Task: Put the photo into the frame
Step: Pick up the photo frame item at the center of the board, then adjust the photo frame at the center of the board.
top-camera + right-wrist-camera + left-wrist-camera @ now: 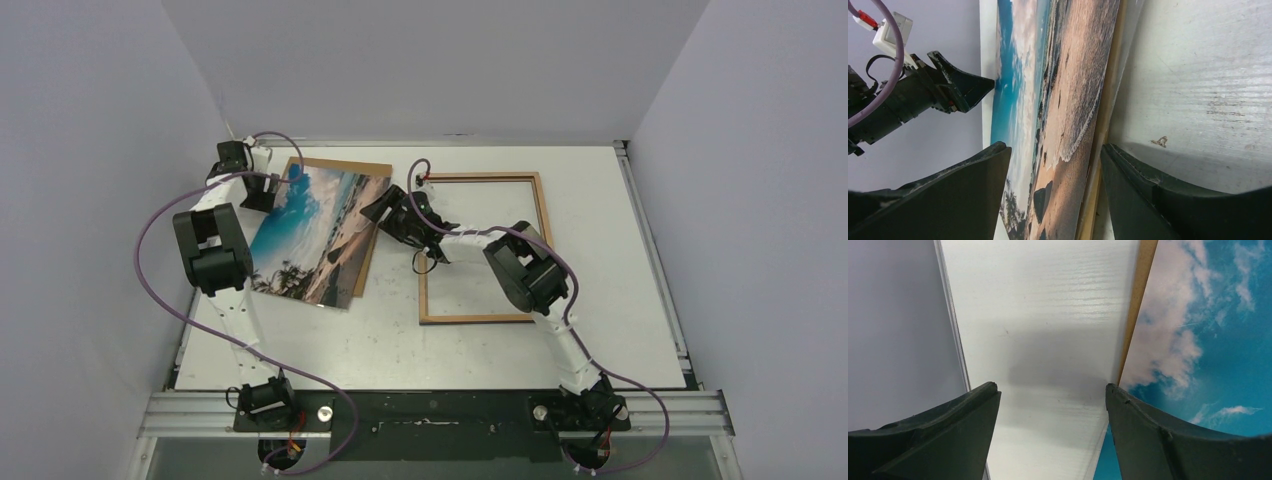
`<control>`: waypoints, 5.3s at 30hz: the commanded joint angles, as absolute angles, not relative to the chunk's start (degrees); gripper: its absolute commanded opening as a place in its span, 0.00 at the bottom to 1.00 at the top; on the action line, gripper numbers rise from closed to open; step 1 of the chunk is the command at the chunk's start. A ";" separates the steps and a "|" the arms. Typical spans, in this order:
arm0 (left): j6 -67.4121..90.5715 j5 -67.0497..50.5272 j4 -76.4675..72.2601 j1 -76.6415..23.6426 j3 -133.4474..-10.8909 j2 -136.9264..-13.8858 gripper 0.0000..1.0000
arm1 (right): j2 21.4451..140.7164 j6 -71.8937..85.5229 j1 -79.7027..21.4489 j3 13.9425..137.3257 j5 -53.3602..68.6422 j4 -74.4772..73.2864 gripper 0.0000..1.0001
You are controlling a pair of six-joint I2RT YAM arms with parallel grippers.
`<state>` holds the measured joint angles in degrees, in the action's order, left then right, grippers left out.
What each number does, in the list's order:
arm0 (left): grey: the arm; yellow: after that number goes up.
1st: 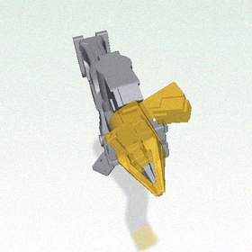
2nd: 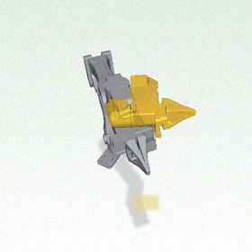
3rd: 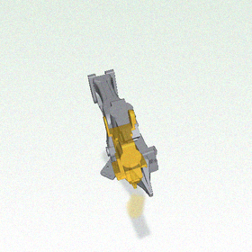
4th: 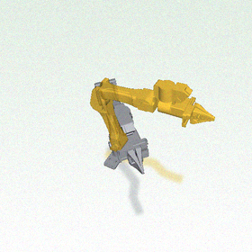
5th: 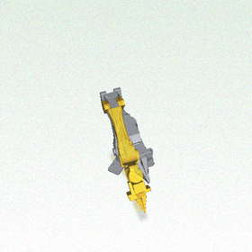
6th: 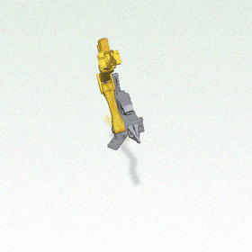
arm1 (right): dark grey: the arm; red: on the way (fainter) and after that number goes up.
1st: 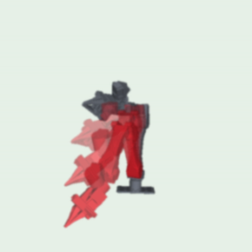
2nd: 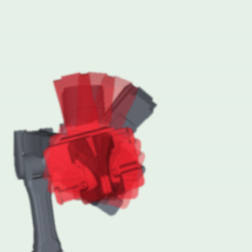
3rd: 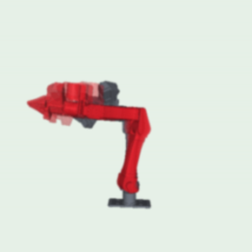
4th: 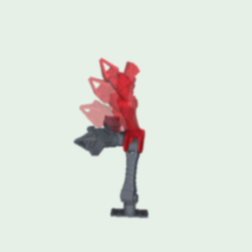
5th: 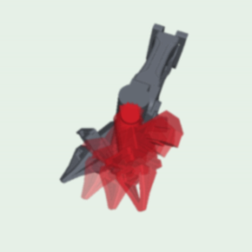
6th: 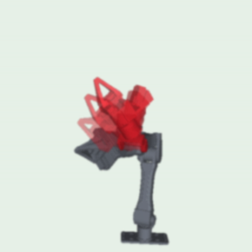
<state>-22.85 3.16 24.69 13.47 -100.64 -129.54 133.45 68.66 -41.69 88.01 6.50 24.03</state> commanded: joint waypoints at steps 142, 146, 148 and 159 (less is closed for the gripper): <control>-15.03 -13.01 49.23 -17.27 -112.29 -122.88 0.76 | 90.30 20.65 -0.13 72.62 15.65 -32.43 0.05; -8.47 -12.47 49.84 -21.52 -121.39 -129.40 0.78 | 88.56 21.94 2.16 72.53 15.77 -31.55 0.05; -5.56 -12.13 50.88 -23.02 -126.75 -132.85 0.78 | 88.10 22.12 2.67 72.65 16.59 -31.76 0.05; -0.31 -10.79 48.85 -27.51 -129.89 -141.97 0.77 | 85.51 22.85 3.08 68.02 19.27 -30.67 0.05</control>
